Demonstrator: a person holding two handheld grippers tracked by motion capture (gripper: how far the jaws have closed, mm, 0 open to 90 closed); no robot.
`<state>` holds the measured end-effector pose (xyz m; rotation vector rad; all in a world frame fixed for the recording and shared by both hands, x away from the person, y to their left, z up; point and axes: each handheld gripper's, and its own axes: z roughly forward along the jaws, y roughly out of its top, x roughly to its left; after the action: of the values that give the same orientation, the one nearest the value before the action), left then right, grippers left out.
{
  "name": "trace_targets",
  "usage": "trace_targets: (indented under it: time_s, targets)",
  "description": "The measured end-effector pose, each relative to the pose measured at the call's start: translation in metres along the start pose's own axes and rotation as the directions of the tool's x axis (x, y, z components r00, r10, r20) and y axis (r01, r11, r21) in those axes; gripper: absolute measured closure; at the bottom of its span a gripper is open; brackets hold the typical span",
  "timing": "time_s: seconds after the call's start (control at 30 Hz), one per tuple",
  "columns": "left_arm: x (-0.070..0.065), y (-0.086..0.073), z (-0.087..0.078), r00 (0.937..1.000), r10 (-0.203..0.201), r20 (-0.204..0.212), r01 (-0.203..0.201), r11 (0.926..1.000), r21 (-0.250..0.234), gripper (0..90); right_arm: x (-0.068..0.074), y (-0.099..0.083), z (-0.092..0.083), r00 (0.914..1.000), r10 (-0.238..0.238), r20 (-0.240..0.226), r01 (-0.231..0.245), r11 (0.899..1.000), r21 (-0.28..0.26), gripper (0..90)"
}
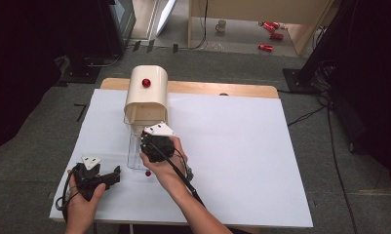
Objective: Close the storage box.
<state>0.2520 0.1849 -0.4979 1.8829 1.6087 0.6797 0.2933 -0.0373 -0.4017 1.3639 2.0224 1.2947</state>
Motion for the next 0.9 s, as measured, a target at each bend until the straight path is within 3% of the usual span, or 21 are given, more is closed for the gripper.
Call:
trace_targets:
  time_s: [0.9]
  targets:
    - [0.0,0.0,0.0,1.0,0.001,-0.001,-0.001,1.0,-0.001,7.1,-0.014,0.016,0.022,0.9998,0.003,0.021,-0.003,1.0,-0.007,75.6]
